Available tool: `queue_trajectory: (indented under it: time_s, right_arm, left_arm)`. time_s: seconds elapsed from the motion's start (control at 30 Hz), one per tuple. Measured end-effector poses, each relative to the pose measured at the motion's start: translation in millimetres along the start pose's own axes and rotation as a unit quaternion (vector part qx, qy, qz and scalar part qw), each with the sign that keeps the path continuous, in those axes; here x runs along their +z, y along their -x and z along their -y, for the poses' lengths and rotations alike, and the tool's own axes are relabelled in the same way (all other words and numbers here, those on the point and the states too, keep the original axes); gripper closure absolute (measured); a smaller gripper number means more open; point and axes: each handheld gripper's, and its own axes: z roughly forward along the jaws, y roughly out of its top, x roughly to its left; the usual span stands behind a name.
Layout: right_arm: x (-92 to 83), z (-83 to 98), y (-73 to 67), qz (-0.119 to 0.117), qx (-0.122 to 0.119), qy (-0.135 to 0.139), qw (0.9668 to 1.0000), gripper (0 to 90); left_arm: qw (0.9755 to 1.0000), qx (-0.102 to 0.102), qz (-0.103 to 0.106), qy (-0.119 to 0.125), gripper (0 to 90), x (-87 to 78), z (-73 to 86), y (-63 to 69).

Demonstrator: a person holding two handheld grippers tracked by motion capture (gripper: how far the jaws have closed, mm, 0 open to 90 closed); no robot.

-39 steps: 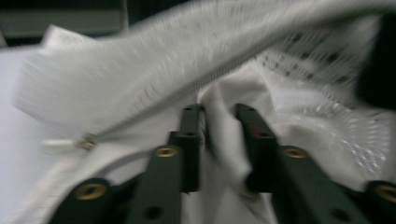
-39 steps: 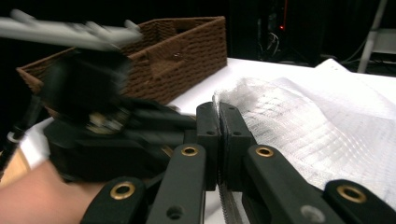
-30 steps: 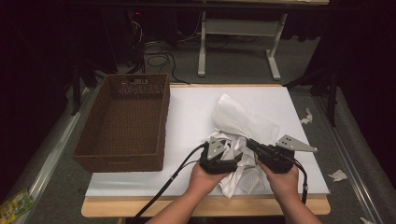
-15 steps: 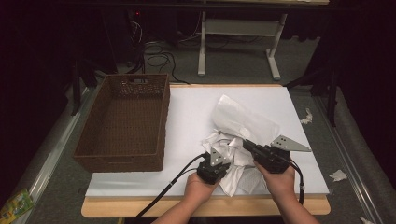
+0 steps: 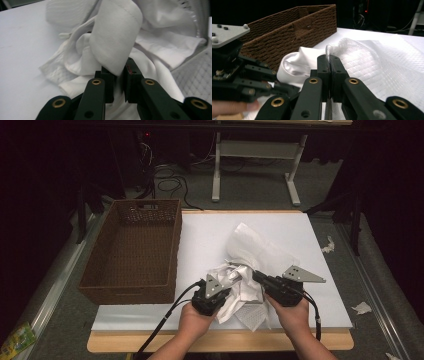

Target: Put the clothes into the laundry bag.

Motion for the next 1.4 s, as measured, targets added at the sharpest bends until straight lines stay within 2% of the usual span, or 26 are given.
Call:
queue_trajectory:
  time_s: [0.2,0.23,0.27,0.33,0.37,0.47,0.5,0.57,0.67,0.8,0.83,0.87,0.97,1.03,1.13,1.2,1.23,1.3,1.33,1.4]
  right_arm:
    - [-4.2,0.5,3.9,0.005,0.004,0.003,1.0,88.9]
    - [-5.1,1.0,5.8,0.005,0.006,0.002,1.0,89.0]
    - [-5.1,1.0,5.8,0.005,0.006,0.002,1.0,89.0]
    - [-5.3,1.4,7.1,0.004,0.005,0.002,1.0,89.0]
    - [-6.4,1.3,7.3,0.004,0.007,0.002,1.0,89.0]
    - [-7.8,0.6,8.3,0.003,0.005,0.003,1.0,89.0]
    - [-9.1,0.1,9.1,0.001,0.006,0.003,1.0,89.0]
    - [-10.9,-0.9,9.9,0.001,0.007,0.007,1.0,88.9]
    - [-11.9,-2.1,10.0,-0.004,0.004,0.013,0.9999,89.0]
    - [-11.8,-4.0,6.5,-0.008,0.002,0.017,0.9998,89.0]
    - [-10.4,-4.6,3.8,-0.016,-0.001,0.017,0.9997,89.0]
    - [-10.4,-4.6,3.8,-0.016,-0.001,0.017,0.9997,89.0]
    - [-8.0,-5.9,-2.7,-0.021,-0.007,0.019,0.9996,88.9]
    - [-3.7,-5.9,-7.8,-0.023,-0.015,0.019,0.9994,88.9]
    - [-0.9,-4.5,-9.5,-0.023,-0.014,0.014,0.9995,88.9]
    - [1.1,-2.5,-9.3,-0.022,-0.012,0.008,0.9997,88.9]
    - [1.3,-1.9,-9.0,-0.021,-0.009,0.006,0.9997,88.9]
    - [2.3,0.4,-7.2,-0.02,-0.006,0.002,0.9998,88.9]
    - [2.3,0.4,-7.2,-0.02,-0.006,0.002,0.9998,88.9]
    - [2.2,1.0,-5.7,-0.019,-0.007,0.001,0.9998,88.9]
  left_arm:
    - [0.9999,0.003,0.012,0.012,80.2,31.6,-13.5,22.8]
    - [0.9999,-0.005,0.009,0.012,79.8,45.1,-17.1,26.1]
    - [0.9999,-0.005,0.009,0.012,79.7,45.1,-17.1,26.1]
    - [0.9999,-0.007,0.005,0.006,79.5,56.4,-18.9,26.9]
    - [1.0,-0.003,-0.002,-0.002,79.4,68.8,-20.0,28.2]
    - [1.0,-0.002,-0.007,-0.005,79.4,77.2,-20.0,29.9]
    - [0.9999,-0.009,-0.01,-0.001,79.5,78.7,-20.0,29.9]
    - [0.9995,-0.02,-0.019,0.016,80.4,75.4,-21.0,30.1]
    - [0.9988,-0.021,-0.026,0.035,81.0,66.0,-20.8,28.8]
    - [0.9978,-0.018,-0.037,0.052,81.4,41.3,-18.9,20.8]
    - [0.9973,-0.019,-0.04,0.059,81.5,27.1,-17.1,16.6]
    - [0.9973,-0.019,-0.04,0.059,81.5,27.1,-17.1,16.6]
    - [0.9969,0.001,-0.049,0.061,81.5,4.1,-15.7,13.9]
    - [0.996,0.019,-0.052,0.07,81.5,-11.3,-16.7,17.5]
    - [0.9955,0.026,-0.054,0.074,81.3,-9.7,-16.5,21.2]
    - [0.9959,0.027,-0.049,0.071,81.3,-2.5,-15.9,24.2]
    - [0.9962,0.023,-0.045,0.07,81.2,3.5,-15.5,25.7]
    - [0.9973,0.011,-0.037,0.062,80.8,29.7,-12.9,29.5]
    - [0.9973,0.011,-0.037,0.062,80.8,29.7,-12.9,29.5]
    - [0.9978,0.007,-0.037,0.055,80.8,45.2,-11.7,30.6]
